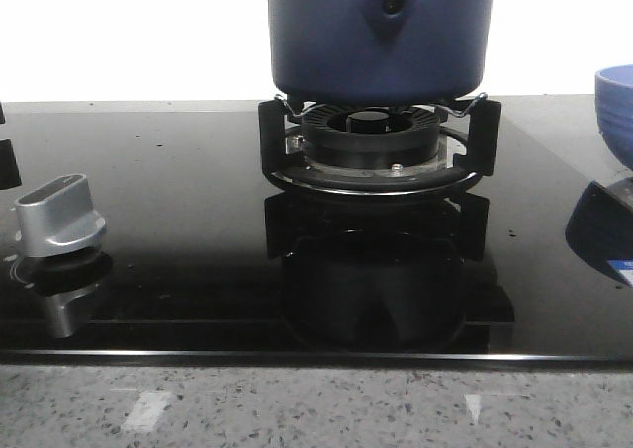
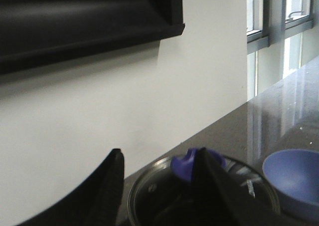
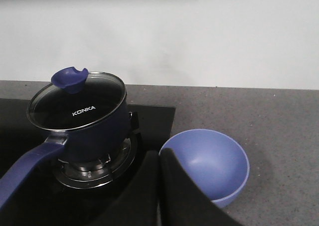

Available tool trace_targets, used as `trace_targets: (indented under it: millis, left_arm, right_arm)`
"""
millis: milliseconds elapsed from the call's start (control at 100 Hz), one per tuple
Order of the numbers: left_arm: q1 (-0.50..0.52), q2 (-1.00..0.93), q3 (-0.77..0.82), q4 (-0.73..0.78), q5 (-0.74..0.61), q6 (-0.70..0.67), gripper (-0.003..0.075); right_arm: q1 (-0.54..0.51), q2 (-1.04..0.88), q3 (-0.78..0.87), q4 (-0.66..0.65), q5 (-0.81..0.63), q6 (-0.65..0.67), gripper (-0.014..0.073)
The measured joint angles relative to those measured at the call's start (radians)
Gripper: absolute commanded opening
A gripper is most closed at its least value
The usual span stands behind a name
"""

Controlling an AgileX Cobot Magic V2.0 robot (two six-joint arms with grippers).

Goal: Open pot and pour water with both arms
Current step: 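Lower the glass lid onto the saucepan with the left gripper and release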

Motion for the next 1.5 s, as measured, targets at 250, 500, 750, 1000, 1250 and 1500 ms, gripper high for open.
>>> trace_targets:
  millis: [250,500,750,1000,1250,1500]
  left_arm:
    - [0.000,-0.309,0.362,-0.005,-0.087,-0.002,-0.0020]
    - [0.000,-0.544,0.578,-0.006,-0.093,-0.002,-0.0020]
    - [0.000,-0.650,0.688,-0.008,-0.097,-0.002,-0.0020]
    - [0.000,-0.652,0.695,-0.008,-0.097,-0.002,-0.0020]
    - [0.000,-0.652,0.695,-0.008,-0.097,-0.002,-0.0020]
    - [0.000,-0.652,0.695,-0.008,-0.071,-0.002,-0.0020]
  right_arm:
    - [0.000,-0.214,0.173,0.000,-0.034,-0.058,-0.0070]
    - [0.000,-0.442,0.423,0.053,-0.123,-0.064,-0.0070]
    - [0.000,-0.455,0.468,0.087,-0.121,-0.066,-0.0069]
    - [0.000,-0.455,0.468,0.089,-0.121,-0.066,-0.0069]
    - [0.000,-0.455,0.468,0.090,-0.102,-0.066,-0.0069]
    - [0.000,-0.455,0.468,0.090,-0.102,-0.066,-0.0069]
